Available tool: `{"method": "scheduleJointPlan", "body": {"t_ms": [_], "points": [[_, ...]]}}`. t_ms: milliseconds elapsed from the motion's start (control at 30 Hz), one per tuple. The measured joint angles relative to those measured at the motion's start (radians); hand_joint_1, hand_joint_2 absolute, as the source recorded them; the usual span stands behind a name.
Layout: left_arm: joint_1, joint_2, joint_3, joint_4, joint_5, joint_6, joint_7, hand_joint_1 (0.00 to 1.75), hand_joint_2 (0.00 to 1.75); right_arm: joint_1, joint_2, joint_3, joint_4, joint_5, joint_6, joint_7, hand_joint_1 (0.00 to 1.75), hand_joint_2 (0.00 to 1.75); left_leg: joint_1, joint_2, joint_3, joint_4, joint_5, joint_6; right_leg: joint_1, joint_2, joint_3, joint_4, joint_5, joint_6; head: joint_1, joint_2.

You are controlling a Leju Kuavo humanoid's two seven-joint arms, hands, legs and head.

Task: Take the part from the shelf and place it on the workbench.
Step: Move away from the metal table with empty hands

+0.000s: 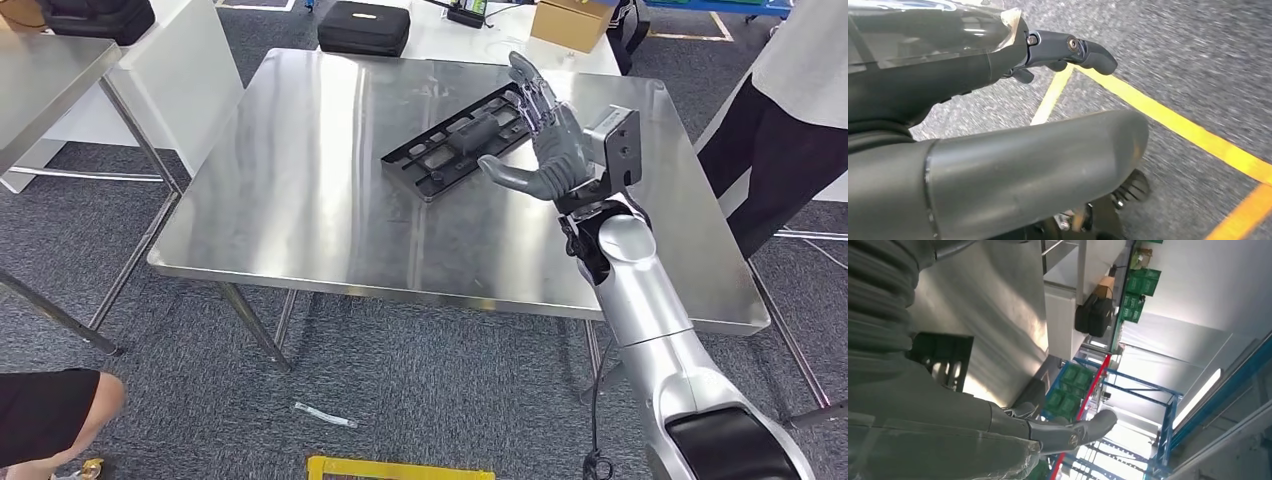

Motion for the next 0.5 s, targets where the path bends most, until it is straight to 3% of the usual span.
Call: {"method": "scheduleJointPlan", "body": {"t_ms": [33,67,100,133,167,233,267,333,367,400,433,500], "points": [[0.000,0.000,0.001,0.000,0.000,0.000,0.000,0.00,0.00,0.001,0.000,0.002,0.003,0.000,0.000,-0.001,0.00,1.75,-0.003,0.000,-0.016,0.001,0.012,0.002,0.001,0.000,-0.013,0.066,-0.031,0.000,0.000,0.000],[0.000,0.000,0.002,0.000,0.000,0.000,0.000,0.00,0.00,0.001,0.000,0.004,0.006,0.000,0.000,-0.001,0.00,1.75,-0.005,0.001,-0.032,0.001,0.024,0.003,0.001,0.000,-0.014,0.108,-0.043,0.005,0.000,0.000],[0.000,0.000,0.003,0.000,0.000,0.000,0.000,0.00,0.00,0.002,0.000,0.006,0.009,0.000,0.000,-0.001,0.00,1.75,-0.007,0.001,-0.047,0.002,0.036,0.003,0.002,0.000,0.003,0.116,-0.037,0.012,0.000,0.000],[0.000,0.000,0.004,0.000,0.000,0.000,0.000,0.00,0.00,0.002,0.000,0.008,0.012,0.000,0.000,-0.001,0.00,1.75,-0.009,0.001,-0.061,0.002,0.047,0.003,0.002,0.000,0.037,0.088,-0.020,0.018,0.000,0.000],[0.000,0.000,0.004,0.000,0.000,0.000,0.000,0.00,0.00,0.001,0.000,0.010,0.013,-0.001,0.000,-0.002,0.00,1.75,-0.011,0.001,-0.073,0.002,0.059,0.001,0.004,0.000,0.089,0.026,-0.002,0.021,0.000,0.000],[0.000,-0.002,0.006,0.000,0.001,-0.003,-0.001,0.00,0.00,-0.003,0.001,0.014,0.014,-0.004,0.001,-0.007,0.00,1.75,-0.014,0.001,-0.088,0.002,0.079,-0.006,0.012,-0.001,0.196,-0.122,0.000,0.010,-0.002,0.000],[0.001,-0.002,0.007,0.000,0.001,-0.005,-0.003,0.00,0.00,-0.005,0.000,0.016,0.014,-0.007,0.001,-0.010,0.00,1.75,-0.015,0.001,-0.092,0.001,0.089,-0.011,0.017,-0.001,0.225,-0.172,-0.006,0.001,-0.002,0.000],[0.002,-0.003,0.009,0.000,0.002,-0.009,-0.007,0.00,0.00,-0.005,-0.002,0.018,0.015,-0.013,0.001,-0.016,0.00,1.75,-0.015,0.002,-0.094,-0.005,0.109,-0.024,0.023,-0.001,0.230,-0.199,-0.005,-0.013,-0.004,0.000],[0.002,-0.003,0.011,0.000,0.002,-0.010,-0.010,0.00,0.00,-0.005,-0.003,0.019,0.017,-0.016,0.001,-0.018,0.00,1.75,-0.013,0.001,-0.097,-0.005,0.111,-0.030,0.019,-0.001,0.224,-0.202,0.005,-0.019,-0.004,0.000],[0.003,-0.002,0.012,0.000,0.002,-0.010,-0.011,0.00,0.00,-0.005,-0.003,0.019,0.018,-0.019,0.001,-0.020,0.00,1.75,-0.012,-0.001,-0.104,0.004,0.096,-0.036,0.014,-0.002,0.217,-0.203,0.016,-0.028,-0.005,0.000],[0.003,-0.001,0.014,0.000,0.002,-0.010,-0.012,0.00,0.00,-0.004,-0.003,0.020,0.019,-0.021,0.001,-0.023,0.00,1.75,-0.010,-0.002,-0.116,0.031,0.060,-0.043,0.007,-0.004,0.208,-0.206,0.031,-0.036,-0.006,0.000],[0.003,0.001,0.016,0.000,0.002,-0.011,-0.013,0.00,0.00,-0.001,-0.004,0.022,0.019,-0.024,-0.002,-0.025,0.00,1.75,-0.002,-0.002,-0.149,0.142,-0.045,-0.056,0.004,-0.004,0.183,-0.206,0.057,-0.045,-0.008,0.000]]}}
